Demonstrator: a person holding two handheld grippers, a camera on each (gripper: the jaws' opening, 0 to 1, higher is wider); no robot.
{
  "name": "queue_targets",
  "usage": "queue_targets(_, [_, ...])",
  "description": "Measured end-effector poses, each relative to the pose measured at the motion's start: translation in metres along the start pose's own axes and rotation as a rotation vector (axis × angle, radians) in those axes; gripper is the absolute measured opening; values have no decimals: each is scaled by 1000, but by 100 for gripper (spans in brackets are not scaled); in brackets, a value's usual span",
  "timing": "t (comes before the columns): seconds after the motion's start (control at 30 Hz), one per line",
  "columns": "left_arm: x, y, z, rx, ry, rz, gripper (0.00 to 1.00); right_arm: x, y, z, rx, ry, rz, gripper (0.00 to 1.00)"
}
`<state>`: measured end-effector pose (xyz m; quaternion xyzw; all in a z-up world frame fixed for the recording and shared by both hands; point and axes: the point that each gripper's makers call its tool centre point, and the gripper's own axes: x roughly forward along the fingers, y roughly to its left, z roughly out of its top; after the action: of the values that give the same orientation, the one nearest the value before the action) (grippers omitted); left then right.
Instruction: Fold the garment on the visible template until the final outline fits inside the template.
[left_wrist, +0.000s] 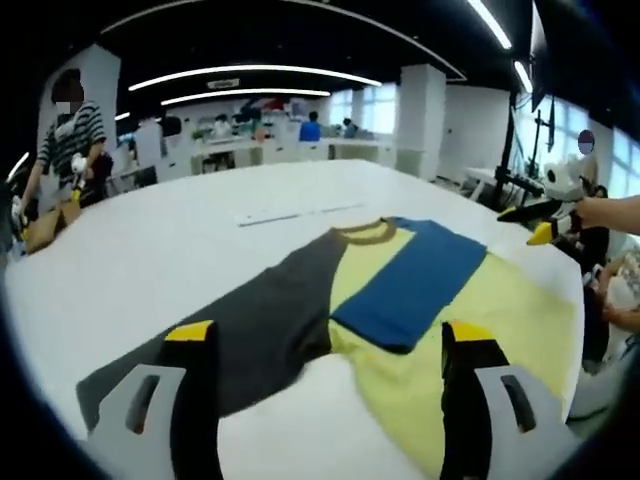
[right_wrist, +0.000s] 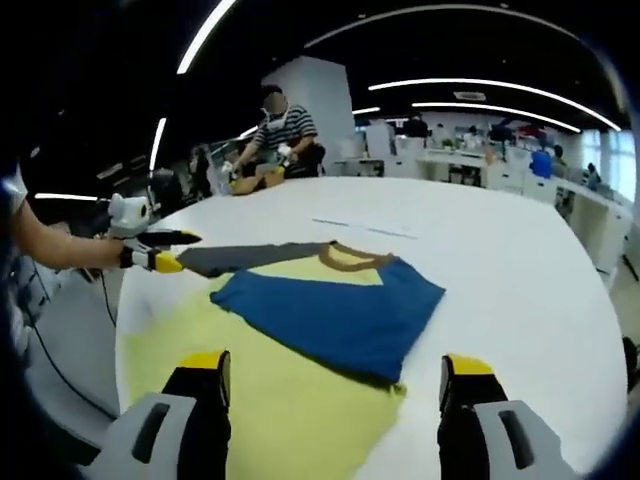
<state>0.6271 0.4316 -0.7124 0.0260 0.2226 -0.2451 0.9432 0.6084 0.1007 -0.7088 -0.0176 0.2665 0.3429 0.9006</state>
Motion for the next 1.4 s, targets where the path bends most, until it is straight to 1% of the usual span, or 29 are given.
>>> queue_targets(0.13, [-15, 4, 1, -7, -16, 9, 98, -10, 12, 3, -1, -7, 28, 95])
queue_targets(0.27, [-30, 7, -1, -8, -22, 21, 99, -20, 20, 6, 3, -14, 44, 99])
queue_targets(0.5, [-54, 18, -7, -25, -27, 55, 99, -36, 35, 8, -12, -20, 61, 99])
queue_targets(0.73, [-76, 30, -10, -42, -36, 98, 98, -51, 48, 2, -33, -14, 65, 99])
queue_targets(0.87, [-86, 42, -17, -56, -35, 132, 97, -58, 56, -3, -48, -2, 62, 99])
queue_targets(1.0, [-97, 55, -23, -71, -32, 176, 95, -65, 65, -4, -42, -11, 63, 99])
queue_targets(1.07, [-101, 62, -23, -89, -45, 195, 94, -68, 67, -6, -43, -8, 55, 99])
queue_targets(1.1, [-103, 65, -21, -105, -66, 205, 94, -69, 67, -7, -51, -2, 50, 99])
queue_targets(1.13, [-107, 70, -21, -114, -74, 219, 94, -71, 69, -8, -50, -2, 48, 99])
queue_targets(1.3, [-118, 89, -24, -126, -83, 274, 92, -78, 76, -11, -35, -8, 44, 99])
queue_targets(1.4, [-123, 100, -29, -138, -81, 305, 90, -80, 74, -15, -38, 1, 40, 99])
